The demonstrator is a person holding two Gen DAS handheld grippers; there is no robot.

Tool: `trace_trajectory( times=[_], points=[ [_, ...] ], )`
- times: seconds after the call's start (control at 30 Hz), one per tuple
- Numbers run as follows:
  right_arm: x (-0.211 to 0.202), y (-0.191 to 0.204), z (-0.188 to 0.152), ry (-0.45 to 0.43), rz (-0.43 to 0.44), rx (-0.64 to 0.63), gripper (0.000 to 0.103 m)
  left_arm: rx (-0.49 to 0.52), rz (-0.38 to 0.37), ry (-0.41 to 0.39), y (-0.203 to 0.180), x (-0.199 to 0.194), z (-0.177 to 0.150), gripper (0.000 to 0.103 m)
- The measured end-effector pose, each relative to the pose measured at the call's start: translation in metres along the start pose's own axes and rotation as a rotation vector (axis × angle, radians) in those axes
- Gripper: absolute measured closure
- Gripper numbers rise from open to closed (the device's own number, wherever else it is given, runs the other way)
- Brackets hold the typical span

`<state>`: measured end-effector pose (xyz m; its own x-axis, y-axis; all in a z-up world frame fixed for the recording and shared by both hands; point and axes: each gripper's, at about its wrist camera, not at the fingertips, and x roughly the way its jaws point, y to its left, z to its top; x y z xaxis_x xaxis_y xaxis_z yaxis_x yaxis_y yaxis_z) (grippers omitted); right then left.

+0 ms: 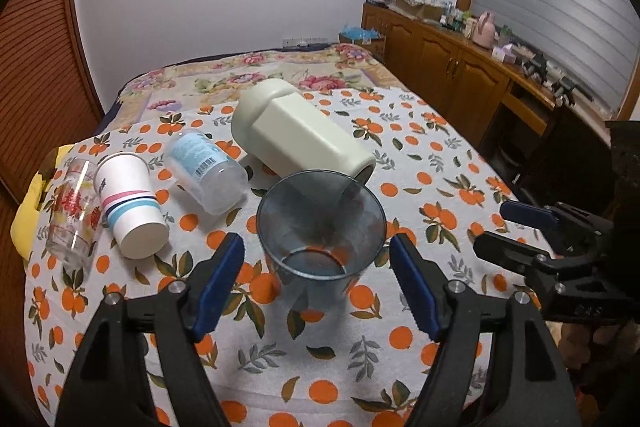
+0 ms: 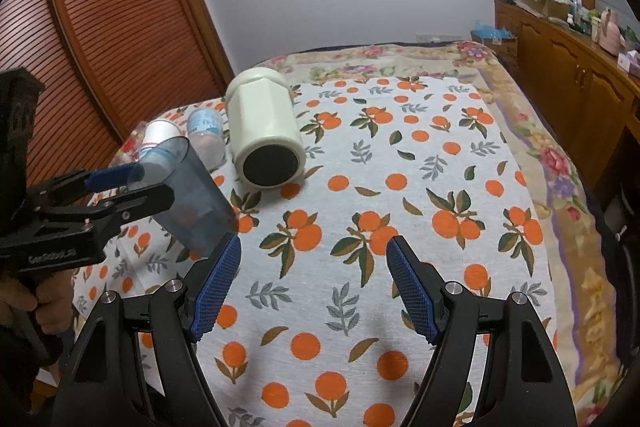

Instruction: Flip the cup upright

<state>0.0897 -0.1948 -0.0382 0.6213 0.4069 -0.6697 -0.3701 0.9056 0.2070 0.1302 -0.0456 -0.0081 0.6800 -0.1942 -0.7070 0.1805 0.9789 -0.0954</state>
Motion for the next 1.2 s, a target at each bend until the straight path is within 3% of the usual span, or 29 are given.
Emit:
trace_trajectory(
  times=[0.2, 0.47, 0.67, 1.0, 1.2],
  points=[
    [-0.013, 0.006, 0.007, -0.050, -0.009, -0.007, 0.026, -0.013, 0.001, -0.049, 0.001, -0.020, -0.007, 0.025],
    [-0.039, 0.029, 0.012, -0.160, -0.054, -0.076, 0.025, 0.005, 0.054, -0.178, 0.000, -0.064, -0.013, 0.020],
    [-0.060, 0.051, 0.008, -0.268, -0.081, -0.106, 0.016, 0.022, 0.120, -0.252, 0.002, -0.094, -0.017, 0.015],
    [-0.070, 0.070, -0.001, -0.347, -0.095, -0.093, 0.004, -0.012, 0.160, -0.284, 0.014, -0.111, -0.032, 0.012],
    [-0.071, 0.070, -0.007, -0.353, -0.095, -0.072, 0.003, -0.036, 0.179, -0.293, 0.024, -0.116, -0.045, 0.010]
  ],
)
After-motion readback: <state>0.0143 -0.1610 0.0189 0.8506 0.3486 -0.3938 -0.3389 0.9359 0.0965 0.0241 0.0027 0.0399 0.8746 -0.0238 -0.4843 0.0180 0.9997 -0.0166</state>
